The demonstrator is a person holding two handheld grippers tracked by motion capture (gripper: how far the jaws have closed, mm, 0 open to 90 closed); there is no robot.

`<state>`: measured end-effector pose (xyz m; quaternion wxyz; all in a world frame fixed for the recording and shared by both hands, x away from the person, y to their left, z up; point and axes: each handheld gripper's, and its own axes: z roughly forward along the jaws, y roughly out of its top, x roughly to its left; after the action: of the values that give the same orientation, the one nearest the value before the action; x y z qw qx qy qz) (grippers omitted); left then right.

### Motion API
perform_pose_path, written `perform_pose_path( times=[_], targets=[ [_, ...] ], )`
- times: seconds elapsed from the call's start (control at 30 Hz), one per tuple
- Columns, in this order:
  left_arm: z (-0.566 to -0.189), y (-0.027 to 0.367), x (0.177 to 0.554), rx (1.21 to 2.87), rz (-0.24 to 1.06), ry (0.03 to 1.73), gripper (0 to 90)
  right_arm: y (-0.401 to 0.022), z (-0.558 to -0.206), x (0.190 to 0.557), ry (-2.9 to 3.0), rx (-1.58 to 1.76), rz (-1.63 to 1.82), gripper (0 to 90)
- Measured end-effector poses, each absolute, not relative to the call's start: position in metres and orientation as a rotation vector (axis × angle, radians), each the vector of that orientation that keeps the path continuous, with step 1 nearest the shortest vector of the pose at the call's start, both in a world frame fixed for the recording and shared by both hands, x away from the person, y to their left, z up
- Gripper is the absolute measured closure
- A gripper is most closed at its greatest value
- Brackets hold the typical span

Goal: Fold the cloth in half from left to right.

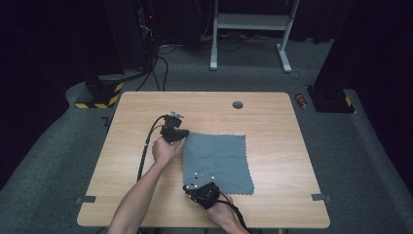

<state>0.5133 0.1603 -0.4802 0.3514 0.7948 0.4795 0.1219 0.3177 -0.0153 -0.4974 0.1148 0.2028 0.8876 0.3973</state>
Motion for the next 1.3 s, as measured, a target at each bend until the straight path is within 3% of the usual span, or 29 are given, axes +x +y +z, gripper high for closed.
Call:
perform_pose_path(
  times=[1.03, 1.3],
  targets=[
    [-0.428, 0.217, 0.487, 1.977, 0.380, 1.233, 89.7, 0.007, -0.457, 0.310, 2.579, 0.465, 1.306, 90.0],
    [-0.436, 0.206, 0.490, 1.991, 0.369, 1.229, 89.5, -0.006, -0.460, 0.312, 2.565, 0.510, 1.304, 90.0]
  ],
)
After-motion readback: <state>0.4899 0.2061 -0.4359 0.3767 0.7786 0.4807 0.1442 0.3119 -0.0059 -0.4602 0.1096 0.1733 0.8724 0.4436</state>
